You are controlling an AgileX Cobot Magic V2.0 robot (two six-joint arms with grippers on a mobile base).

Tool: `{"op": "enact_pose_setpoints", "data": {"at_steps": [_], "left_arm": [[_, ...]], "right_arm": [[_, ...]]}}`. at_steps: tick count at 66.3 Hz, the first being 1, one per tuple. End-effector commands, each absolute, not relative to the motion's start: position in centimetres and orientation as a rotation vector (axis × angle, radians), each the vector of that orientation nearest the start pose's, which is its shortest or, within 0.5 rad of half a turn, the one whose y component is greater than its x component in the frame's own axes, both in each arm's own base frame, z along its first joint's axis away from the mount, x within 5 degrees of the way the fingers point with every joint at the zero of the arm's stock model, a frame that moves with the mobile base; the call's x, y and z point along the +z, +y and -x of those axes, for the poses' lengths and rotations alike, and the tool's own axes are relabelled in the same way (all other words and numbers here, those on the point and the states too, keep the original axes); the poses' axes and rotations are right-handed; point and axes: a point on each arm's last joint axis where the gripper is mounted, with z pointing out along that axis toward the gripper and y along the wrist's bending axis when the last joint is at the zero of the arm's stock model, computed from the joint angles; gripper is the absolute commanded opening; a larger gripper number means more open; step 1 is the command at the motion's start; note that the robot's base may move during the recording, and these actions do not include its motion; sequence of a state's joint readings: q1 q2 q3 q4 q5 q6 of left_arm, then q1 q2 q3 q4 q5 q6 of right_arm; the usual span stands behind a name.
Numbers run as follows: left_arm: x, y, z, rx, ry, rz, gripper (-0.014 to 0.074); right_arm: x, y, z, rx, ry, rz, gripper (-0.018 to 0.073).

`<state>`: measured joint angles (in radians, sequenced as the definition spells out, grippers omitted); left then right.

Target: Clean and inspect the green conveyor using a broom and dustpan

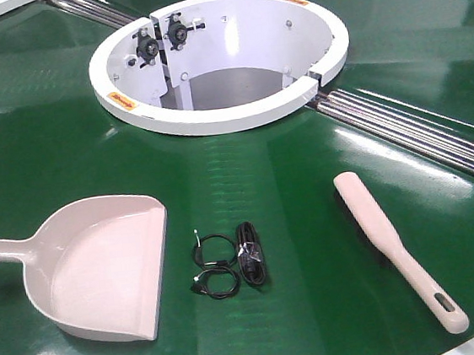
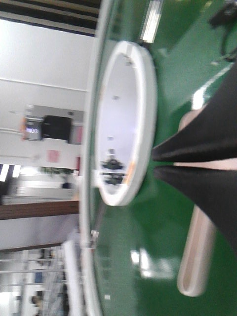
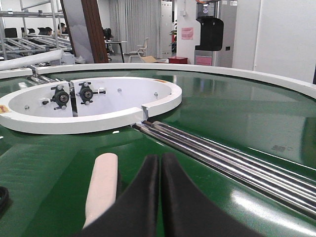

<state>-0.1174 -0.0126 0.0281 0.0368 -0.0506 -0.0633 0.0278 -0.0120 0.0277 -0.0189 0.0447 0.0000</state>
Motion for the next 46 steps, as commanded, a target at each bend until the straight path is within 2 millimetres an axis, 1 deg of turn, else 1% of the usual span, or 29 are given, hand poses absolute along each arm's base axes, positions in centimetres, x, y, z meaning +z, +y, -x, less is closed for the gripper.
{"op": "enact_pose_setpoints", "data": {"at_steps": [1, 7, 12, 17, 26, 31, 34, 42, 46], "left_arm": [[23.7, -0.6, -4.9, -0.144, 1.255, -0.045, -0.0006], [26.5, -0.5, -4.5, -0.135, 1.252, -0.050, -0.0006], [28.8, -0.5, -4.6, -0.084, 1.310, -0.085, -0.0006], [30.7, -0.6, -5.4, -0.037, 1.425, -0.124, -0.0006], [32.9, -0.7, -7.5, -0.024, 1.641, -0.142, -0.0006], [33.3, -0.9, -8.8, -0.023, 1.752, -0.146, -0.0006], [33.1, -1.0, -9.7, -0.022, 1.803, -0.150, -0.0006], [32.4, -1.2, -11.4, -0.020, 1.872, -0.157, -0.0006], [32.0, -1.2, -11.9, -0.020, 1.908, -0.160, -0.0006]], "right_arm": [[20.6, 0.1, -5.6, 0.002, 1.468, 0.035, -0.0008], [20.6, 0.1, -5.6, 0.002, 1.468, 0.035, -0.0008], [20.6, 0.1, -5.6, 0.002, 1.468, 0.035, -0.0008], [20.6, 0.1, -5.6, 0.002, 1.468, 0.035, -0.0008], [20.6, 0.1, -5.6, 0.002, 1.468, 0.035, -0.0008], [20.6, 0.1, -5.6, 0.002, 1.468, 0.035, -0.0008], [20.6, 0.1, -5.6, 0.002, 1.468, 0.035, -0.0008], [20.6, 0.1, -5.6, 0.002, 1.468, 0.035, -0.0008], [20.6, 0.1, -5.6, 0.002, 1.468, 0.035, -0.0008]]}}
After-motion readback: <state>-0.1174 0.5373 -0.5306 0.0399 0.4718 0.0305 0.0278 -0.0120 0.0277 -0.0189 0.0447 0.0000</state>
